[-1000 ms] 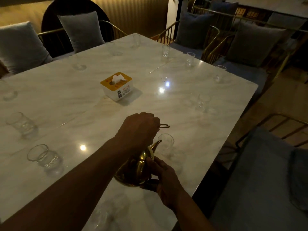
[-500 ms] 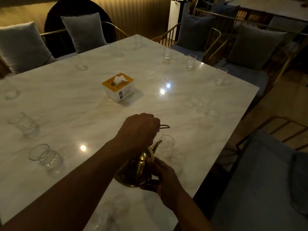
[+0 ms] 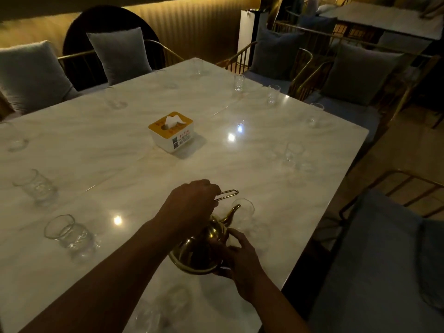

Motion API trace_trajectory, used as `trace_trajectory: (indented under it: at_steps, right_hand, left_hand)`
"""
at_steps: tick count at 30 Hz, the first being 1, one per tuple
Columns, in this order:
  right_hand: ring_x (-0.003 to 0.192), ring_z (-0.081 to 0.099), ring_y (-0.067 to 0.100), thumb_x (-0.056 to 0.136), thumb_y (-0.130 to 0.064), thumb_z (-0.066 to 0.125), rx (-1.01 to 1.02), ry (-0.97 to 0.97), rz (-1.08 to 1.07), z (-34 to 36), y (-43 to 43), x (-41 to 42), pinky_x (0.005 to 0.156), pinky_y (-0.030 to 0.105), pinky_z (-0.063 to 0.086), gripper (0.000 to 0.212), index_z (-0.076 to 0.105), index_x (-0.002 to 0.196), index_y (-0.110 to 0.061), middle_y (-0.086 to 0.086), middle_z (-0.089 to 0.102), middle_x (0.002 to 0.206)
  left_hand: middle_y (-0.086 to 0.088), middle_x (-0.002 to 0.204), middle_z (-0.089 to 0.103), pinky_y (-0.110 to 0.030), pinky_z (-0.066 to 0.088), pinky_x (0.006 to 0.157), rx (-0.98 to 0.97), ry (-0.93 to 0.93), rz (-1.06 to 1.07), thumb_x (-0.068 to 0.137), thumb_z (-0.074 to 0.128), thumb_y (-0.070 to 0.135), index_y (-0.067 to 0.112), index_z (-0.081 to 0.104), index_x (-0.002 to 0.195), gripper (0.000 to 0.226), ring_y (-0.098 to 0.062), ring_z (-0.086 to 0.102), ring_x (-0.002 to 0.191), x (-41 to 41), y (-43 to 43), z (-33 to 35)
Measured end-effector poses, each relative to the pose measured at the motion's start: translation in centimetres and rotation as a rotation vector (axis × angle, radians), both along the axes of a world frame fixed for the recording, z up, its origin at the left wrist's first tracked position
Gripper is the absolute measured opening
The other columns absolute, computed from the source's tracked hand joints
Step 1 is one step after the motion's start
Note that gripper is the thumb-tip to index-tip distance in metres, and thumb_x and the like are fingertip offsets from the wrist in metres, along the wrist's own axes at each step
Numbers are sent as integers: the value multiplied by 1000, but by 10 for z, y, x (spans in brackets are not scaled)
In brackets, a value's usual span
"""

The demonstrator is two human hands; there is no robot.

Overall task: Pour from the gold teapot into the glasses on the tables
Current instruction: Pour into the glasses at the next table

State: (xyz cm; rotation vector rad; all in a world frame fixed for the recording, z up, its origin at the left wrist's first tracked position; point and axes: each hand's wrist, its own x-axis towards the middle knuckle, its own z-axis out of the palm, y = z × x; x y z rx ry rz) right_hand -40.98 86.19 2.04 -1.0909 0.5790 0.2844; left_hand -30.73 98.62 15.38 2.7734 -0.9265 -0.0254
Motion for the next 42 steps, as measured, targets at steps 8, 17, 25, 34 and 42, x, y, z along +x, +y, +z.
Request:
trace_trajectory:
  at_steps: [8, 17, 25, 34, 42]
  right_hand:
    - [114, 63, 32, 56, -34, 92, -116, -78, -41, 7, 5, -2, 79, 51, 64, 78, 59, 126, -37, 8, 61, 129]
    - [115, 63, 25, 55, -53, 88, -284, -218, 5, 60, -21, 13, 79, 47, 64, 71, 61, 120, -48, 1, 62, 129]
    - [113, 65, 27, 71, -40, 88, -326, -304, 74, 94, -92, 76, 79, 49, 64, 41, 63, 93, -64, 1, 64, 125]
    - [121, 59, 26, 65, -49, 88, -328, -307, 148, 62, -215, 171, 93, 54, 58, 46, 58, 94, -70, -2, 59, 131]
    - [117, 60, 18, 72, -39, 88, -259, -203, 152, 22, -287, 189, 95, 53, 58, 65, 55, 128, -42, -12, 59, 119]
  left_hand:
    - [2, 124, 59, -28, 55, 77, -52, -6, 65, 98, 55, 29, 24, 48, 138, 41, -14, 63, 96, -13, 16, -5]
    - [-2, 118, 65, -34, 56, 77, -209, -177, 46, 96, 57, 26, 19, 58, 131, 35, -19, 66, 96, -15, 1, 46]
    - [-8, 110, 68, -41, 57, 70, -284, -294, 34, 93, 61, 22, 14, 66, 119, 28, -25, 67, 88, 37, -57, 73]
    - [-11, 109, 70, -34, 54, 71, -239, -241, 124, 91, 63, 17, 10, 65, 122, 32, -23, 67, 86, 118, -178, 48]
    - [-10, 108, 70, -25, 41, 71, -165, -117, 160, 91, 66, 16, 9, 63, 125, 35, -21, 66, 89, 146, -256, 14]
